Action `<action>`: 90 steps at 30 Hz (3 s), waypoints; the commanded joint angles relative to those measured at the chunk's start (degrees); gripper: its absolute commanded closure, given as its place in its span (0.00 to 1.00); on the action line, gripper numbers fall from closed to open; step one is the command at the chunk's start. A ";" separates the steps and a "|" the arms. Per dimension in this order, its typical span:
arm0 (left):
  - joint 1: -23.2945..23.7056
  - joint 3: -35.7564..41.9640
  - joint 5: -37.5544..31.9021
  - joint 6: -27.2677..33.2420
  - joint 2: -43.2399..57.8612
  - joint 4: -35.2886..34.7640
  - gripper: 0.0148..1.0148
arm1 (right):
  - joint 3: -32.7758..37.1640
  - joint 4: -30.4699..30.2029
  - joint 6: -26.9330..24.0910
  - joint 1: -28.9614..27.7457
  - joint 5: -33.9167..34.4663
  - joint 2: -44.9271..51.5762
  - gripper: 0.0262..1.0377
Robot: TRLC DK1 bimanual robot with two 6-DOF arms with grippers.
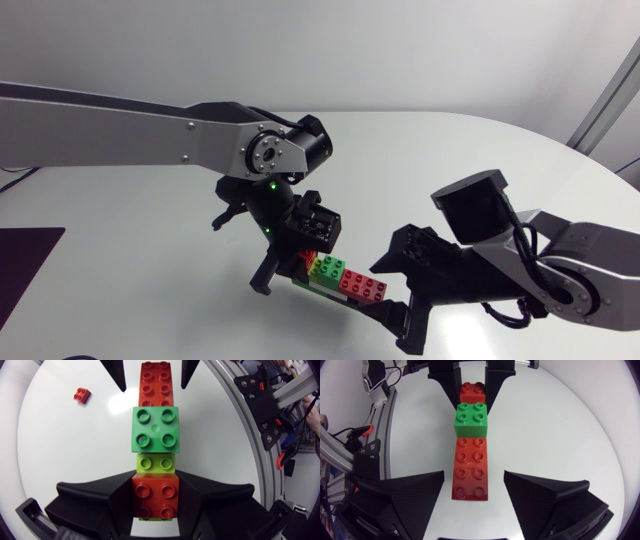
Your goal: Separate the duplo bricks
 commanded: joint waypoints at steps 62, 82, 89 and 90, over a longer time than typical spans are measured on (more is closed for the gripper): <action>5.37 -2.86 -0.97 -0.53 -5.26 -1.67 0.87 | 18.20 17.25 1.04 -12.86 3.29 40.66 0.60; 9.85 3.38 2.72 3.34 -4.73 -6.42 0.87 | 16.62 -4.81 -3.88 -18.75 -9.37 3.75 0.07; 10.56 12.26 2.72 4.57 -4.73 -13.36 0.87 | 20.49 -13.43 -2.92 -12.24 -10.69 -3.99 0.07; 10.56 13.05 2.72 4.57 -4.56 -13.89 0.87 | 20.22 -13.52 -2.30 -10.57 -10.07 -4.34 0.07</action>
